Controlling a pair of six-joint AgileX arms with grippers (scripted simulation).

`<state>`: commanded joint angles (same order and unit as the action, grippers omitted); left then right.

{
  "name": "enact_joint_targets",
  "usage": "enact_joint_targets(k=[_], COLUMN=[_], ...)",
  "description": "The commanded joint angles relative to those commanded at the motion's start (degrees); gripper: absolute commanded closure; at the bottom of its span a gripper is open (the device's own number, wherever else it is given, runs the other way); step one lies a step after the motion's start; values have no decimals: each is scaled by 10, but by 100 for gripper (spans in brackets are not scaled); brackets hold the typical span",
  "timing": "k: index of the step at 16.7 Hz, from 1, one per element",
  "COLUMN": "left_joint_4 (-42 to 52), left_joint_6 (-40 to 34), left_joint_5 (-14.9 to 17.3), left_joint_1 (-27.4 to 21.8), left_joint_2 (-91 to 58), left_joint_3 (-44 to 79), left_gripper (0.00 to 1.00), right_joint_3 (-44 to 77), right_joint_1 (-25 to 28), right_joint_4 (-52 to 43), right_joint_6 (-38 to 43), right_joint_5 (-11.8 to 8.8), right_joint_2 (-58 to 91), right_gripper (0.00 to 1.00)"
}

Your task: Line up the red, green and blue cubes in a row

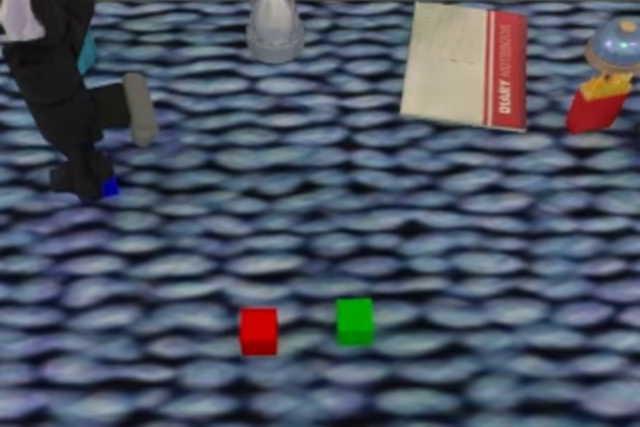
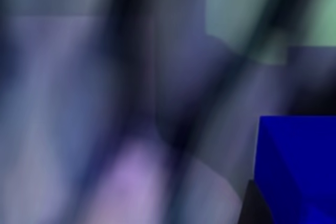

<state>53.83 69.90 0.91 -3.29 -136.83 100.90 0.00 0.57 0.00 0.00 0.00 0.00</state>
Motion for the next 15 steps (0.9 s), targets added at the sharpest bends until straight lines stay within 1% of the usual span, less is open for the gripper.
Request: enact_joint_targets(k=[3, 9, 12, 15], left_joint_4=[23, 126, 129, 128], left_joint_6=[0, -1, -1, -6], left_joint_5=[1, 0, -1, -1], left_joint_1=[3, 11, 11, 0], left_joint_2=[8, 45, 47, 45], left_joint_3=[17, 80, 82, 82], left_gripper=[100, 100, 100, 100], right_joint_3=[0, 0, 0, 0], right_joint_1=[0, 0, 0, 0], right_joint_4=[0, 0, 0, 0], right_joint_6=[0, 0, 0, 0], right_joint_5=[0, 0, 0, 0], right_joint_2=[0, 0, 0, 0], right_gripper=[0, 0, 0, 0])
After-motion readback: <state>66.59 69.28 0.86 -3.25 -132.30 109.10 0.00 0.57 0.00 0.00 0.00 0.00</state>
